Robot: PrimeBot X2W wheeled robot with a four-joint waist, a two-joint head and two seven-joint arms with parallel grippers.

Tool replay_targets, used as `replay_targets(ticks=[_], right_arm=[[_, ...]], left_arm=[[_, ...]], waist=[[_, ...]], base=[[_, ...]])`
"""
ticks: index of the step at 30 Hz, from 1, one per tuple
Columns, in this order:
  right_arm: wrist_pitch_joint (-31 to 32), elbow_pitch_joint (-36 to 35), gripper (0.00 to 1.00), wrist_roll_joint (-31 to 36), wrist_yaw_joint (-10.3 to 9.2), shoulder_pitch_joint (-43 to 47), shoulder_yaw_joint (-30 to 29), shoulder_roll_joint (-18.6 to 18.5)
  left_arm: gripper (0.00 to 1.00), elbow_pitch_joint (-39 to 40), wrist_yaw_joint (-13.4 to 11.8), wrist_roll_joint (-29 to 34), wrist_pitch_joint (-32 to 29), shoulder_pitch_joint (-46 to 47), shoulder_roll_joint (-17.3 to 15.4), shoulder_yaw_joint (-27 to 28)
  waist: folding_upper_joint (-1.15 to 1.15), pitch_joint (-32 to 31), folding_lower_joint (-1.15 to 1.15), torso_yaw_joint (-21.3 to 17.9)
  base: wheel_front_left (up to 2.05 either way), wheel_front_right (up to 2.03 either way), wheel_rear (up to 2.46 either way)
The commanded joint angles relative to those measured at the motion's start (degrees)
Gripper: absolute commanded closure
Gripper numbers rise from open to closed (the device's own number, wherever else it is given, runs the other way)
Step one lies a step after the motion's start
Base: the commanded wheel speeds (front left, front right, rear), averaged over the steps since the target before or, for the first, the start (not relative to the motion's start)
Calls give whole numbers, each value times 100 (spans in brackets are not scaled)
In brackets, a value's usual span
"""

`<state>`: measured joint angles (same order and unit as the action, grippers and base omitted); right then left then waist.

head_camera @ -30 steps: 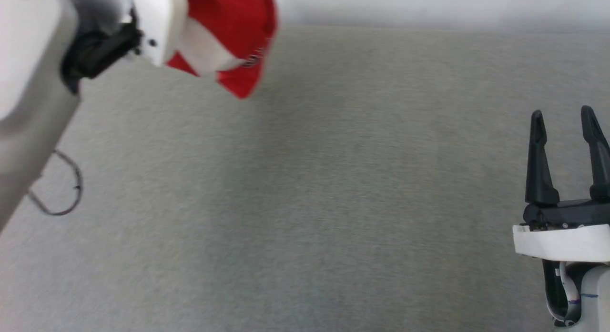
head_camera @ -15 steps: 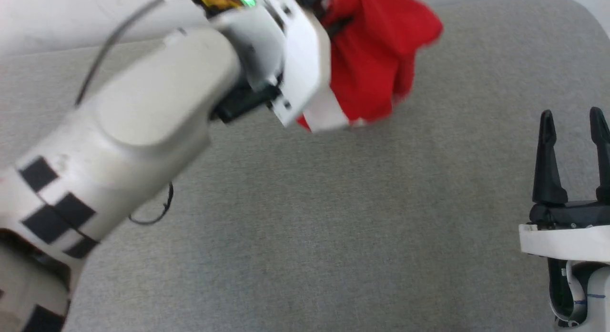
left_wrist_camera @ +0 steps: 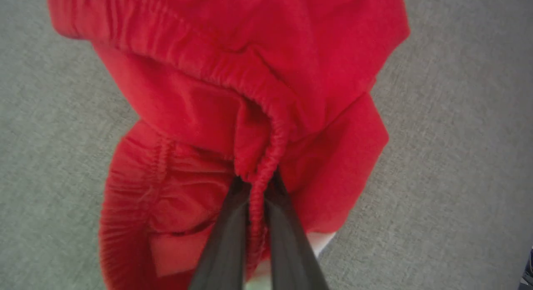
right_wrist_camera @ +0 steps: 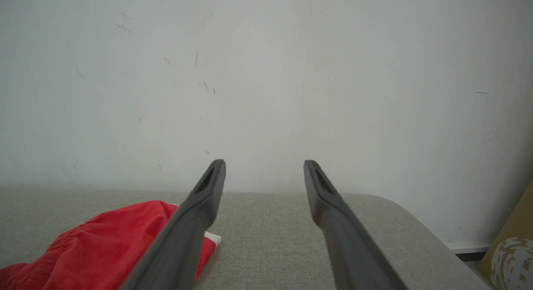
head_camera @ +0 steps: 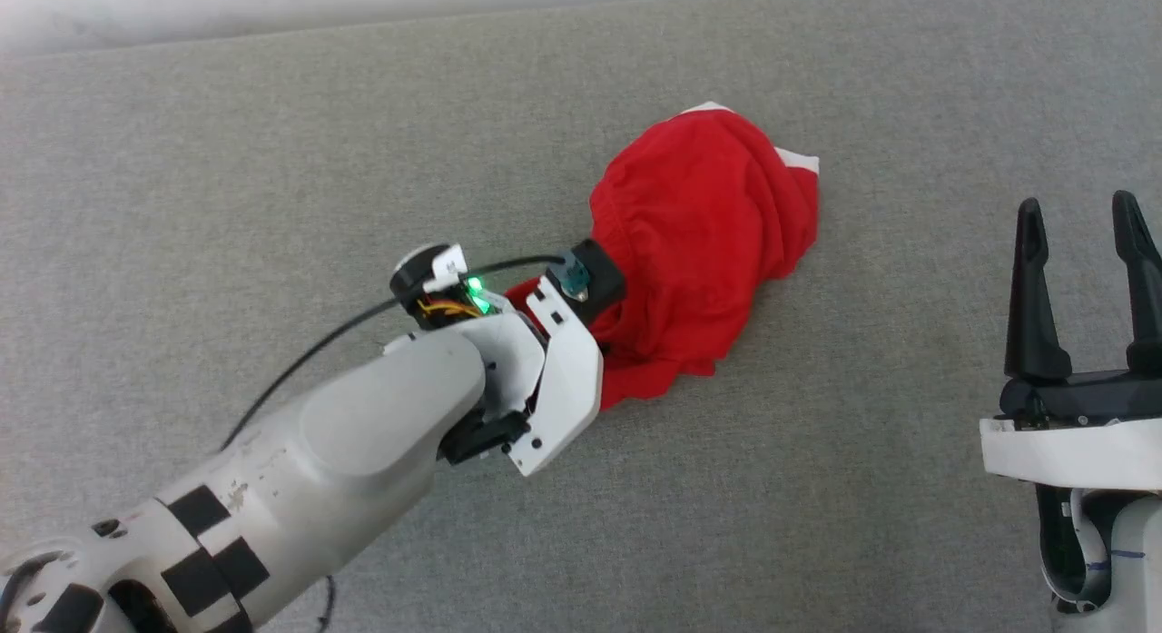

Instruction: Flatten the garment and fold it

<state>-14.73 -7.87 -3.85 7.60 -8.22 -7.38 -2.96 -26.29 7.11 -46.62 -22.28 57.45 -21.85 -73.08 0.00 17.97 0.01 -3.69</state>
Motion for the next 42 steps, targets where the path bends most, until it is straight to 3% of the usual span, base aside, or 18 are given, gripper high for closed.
replay_targets(ticks=[1,3,4,5,11,14,18,23,29,32,36,42], right_arm=[[-27,28,0,50,-11,-54,-14,8],[-27,49,0,70,-11,-17,-9,8],[-27,59,0,82,-11,6,-3,8],[-27,68,0,92,-11,31,-2,8],[-27,108,0,165,-11,257,-27,8],[-27,117,0,201,-11,393,-96,8],[-27,100,0,259,-11,539,-194,8],[-27,81,0,324,-11,615,-325,8],[-27,52,0,352,-11,625,-446,8],[-27,46,0,343,-11,626,-467,8],[-27,46,0,287,-11,639,-478,8],[-27,140,0,24,-11,682,-431,8]], left_arm=[[100,15,37,120,-67,-232,-30,-26],[100,20,37,123,6,-373,-26,-26],[75,0,37,147,126,-382,-22,-26],[0,-33,37,229,349,-332,-18,-26],[0,-423,-25,631,1997,-120,204,163],[0,-395,-279,771,2756,-107,302,369],[0,-222,-880,915,3527,-136,273,789],[0,385,-1806,1228,3720,-446,110,1606],[0,1583,-2847,2261,3725,-1501,-119,2764],[0,1842,-3231,2617,3726,-2126,-140,3216],[0,2066,-3497,2970,3726,-2871,-67,3755],[0,2244,-3383,3275,3727,-3815,187,4421]], waist=[[0,-33,-1,55],[0,-90,-1,103],[0,-132,-1,129],[0,-181,-1,154],[0,-621,-1,318],[0,-819,-1,442],[0,-992,-1,629],[0,-1079,-1,822],[0,-1104,-1,991],[0,-1113,-1,1038],[0,-1119,-1,1060],[0,-1153,-1,1016]], base=[[0,0,0],[0,0,0],[0,0,0],[0,0,0],[0,0,0],[0,0,0],[0,0,0],[0,0,0],[0,0,0],[0,0,0],[0,0,0],[0,0,0]])
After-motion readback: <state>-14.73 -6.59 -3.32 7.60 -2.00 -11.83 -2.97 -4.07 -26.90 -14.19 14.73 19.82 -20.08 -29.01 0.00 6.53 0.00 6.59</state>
